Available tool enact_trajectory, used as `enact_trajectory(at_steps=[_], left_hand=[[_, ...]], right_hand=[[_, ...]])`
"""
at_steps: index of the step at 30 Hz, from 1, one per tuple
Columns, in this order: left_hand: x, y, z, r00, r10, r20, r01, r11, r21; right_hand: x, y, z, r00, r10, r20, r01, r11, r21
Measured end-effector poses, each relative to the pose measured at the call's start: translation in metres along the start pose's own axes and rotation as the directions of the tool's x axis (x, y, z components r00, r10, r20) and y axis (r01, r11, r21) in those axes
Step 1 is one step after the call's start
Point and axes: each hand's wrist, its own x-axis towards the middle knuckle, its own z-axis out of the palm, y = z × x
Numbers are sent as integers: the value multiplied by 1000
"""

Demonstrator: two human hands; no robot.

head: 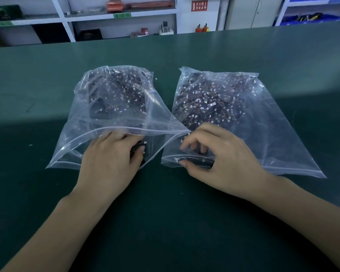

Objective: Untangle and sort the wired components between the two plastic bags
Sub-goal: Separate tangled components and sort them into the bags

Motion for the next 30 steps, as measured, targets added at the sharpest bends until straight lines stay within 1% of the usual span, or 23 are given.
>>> enact_trajectory(at_steps=[2,7,10,13,15,17,19,21,22,24,26,30], left_hand=[[0,-1,0,1000,6,-1,-6,1000,-11],[0,0,-4,996,20,-89,-25,998,-60],[-1,5,-8,982,69,-174,-88,991,-103],[-2,12,-10,949,153,-277,-195,972,-132],[-3,18,-11,916,180,-357,-264,943,-202],[-5,24,-10,907,149,-394,-292,896,-334],[-8,33,-7,932,64,-358,-252,822,-511],[-11,43,-4,972,-34,-233,-145,694,-705],[-13,47,-1,984,-61,-169,-93,635,-767],[-14,51,2,993,-66,-97,-42,570,-820],[-15,50,3,996,-51,-78,-36,565,-824],[-14,48,2,995,-55,-85,-32,628,-778]], right_hand=[[0,0,0,1000,-2,9,2,1000,0],[0,2,1,1000,4,9,-4,1000,2],[0,3,2,1000,24,-6,-24,999,25],[0,5,3,999,35,-22,-34,997,66],[1,7,3,999,39,-36,-35,995,97],[1,7,4,998,27,-50,-21,991,129],[1,8,5,998,1,-60,8,988,151],[2,9,6,997,-33,-66,44,986,160],[2,10,7,996,-49,-69,60,984,165],[2,12,8,994,-65,-83,78,982,174],[2,14,7,992,-66,-108,85,979,186],[2,14,8,990,-78,-115,101,972,212]])
